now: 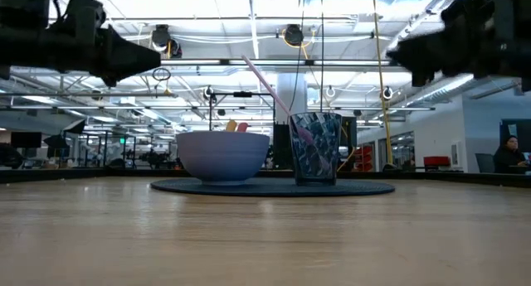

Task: Pick & Place Utensil
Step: Return to Home Position

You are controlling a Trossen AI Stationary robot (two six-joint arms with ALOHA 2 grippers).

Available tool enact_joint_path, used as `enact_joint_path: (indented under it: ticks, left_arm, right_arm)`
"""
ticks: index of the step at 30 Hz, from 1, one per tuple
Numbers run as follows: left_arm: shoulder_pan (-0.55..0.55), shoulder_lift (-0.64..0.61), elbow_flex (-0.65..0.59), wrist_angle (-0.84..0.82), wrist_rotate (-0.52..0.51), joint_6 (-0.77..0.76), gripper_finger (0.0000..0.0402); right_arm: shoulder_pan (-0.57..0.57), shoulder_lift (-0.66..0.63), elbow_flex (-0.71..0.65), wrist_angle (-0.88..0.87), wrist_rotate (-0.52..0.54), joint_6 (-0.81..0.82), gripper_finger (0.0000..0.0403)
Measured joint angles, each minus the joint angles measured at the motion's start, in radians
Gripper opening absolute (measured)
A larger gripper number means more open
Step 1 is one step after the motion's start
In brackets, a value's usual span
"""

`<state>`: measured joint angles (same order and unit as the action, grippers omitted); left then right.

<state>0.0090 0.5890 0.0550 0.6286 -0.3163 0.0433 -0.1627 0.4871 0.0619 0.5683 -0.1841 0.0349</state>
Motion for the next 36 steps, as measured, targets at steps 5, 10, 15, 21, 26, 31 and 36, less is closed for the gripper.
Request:
enact_joint_path:
  ticks: [5,10,15,21,26,31,36]
  left_arm:
    - [0.0,-0.096,-0.039,0.002,0.0,-0.008,0.0145]
    - [0.0,-0.146,-0.04,-0.028,0.0,0.011,0.0145]
    - [0.0,-0.173,-0.04,-0.076,0.0,0.01,0.0145]
    - [0.0,-0.18,-0.04,-0.103,0.0,0.006,0.0145]
    - [0.0,-0.192,-0.04,-0.104,0.0,0.006,0.0145]
    - [0.0,-0.235,-0.04,-0.127,0.0,0.009,0.0145]
    - [0.0,-0.287,-0.04,-0.169,0.001,0.015,0.0145]
  right_arm:
    - [-0.008,-0.079,-0.043,0.022,0.0,0.023,0.0169]
    - [0.026,-0.11,-0.044,0.021,-0.003,0.028,0.0169]
    - [0.087,-0.107,-0.045,0.01,0.001,0.01,0.0169]
    - [0.114,-0.113,-0.046,0.003,0.067,-0.019,0.0169]
    - [0.111,-0.162,-0.047,-0.008,0.078,-0.033,0.0169]
    - [0.111,-0.243,-0.028,-0.141,0.079,-0.03,0.0169]
    - [0.111,-0.322,0.006,-0.248,0.079,-0.03,0.0169]
